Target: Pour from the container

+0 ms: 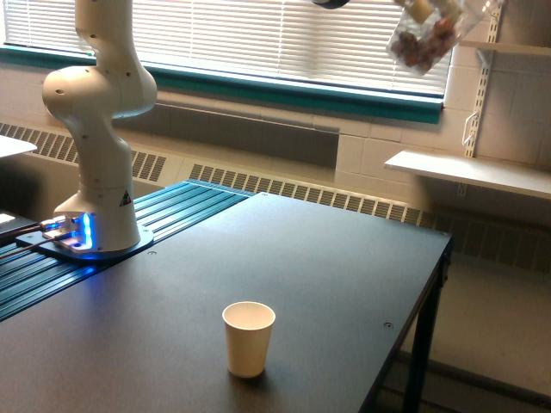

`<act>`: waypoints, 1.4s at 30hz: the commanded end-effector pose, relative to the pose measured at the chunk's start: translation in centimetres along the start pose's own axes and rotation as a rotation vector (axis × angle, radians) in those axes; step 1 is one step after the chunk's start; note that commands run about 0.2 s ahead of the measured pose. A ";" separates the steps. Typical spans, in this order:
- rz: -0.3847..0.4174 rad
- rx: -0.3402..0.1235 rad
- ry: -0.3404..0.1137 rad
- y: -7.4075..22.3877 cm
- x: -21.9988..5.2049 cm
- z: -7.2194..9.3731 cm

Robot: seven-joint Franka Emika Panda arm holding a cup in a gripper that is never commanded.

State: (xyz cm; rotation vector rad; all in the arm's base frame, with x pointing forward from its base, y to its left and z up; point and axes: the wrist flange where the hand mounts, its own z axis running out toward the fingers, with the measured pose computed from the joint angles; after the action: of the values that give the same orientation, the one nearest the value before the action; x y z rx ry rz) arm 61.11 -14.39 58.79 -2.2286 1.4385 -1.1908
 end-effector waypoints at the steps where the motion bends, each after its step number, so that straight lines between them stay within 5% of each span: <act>1: 0.132 -0.033 -0.035 2.7 1.0 -0.6; 9: 0.202 -0.123 -0.039 7.8 0.7 -1.0; 24: 0.339 -0.401 -0.066 17.4 0.6 1.4; 28: 0.343 -0.416 -0.066 17.7 0.6 1.9; 33: 0.358 -0.496 -0.123 19.5 -1.6 4.4; 38: 0.350 -0.520 -0.213 20.1 -3.4 6.3; 42: 0.329 -0.541 -0.234 19.9 -4.7 7.5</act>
State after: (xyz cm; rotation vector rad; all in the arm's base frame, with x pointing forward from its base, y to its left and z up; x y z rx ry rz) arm 51.58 -23.98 41.75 -2.1236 2.1543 -0.5185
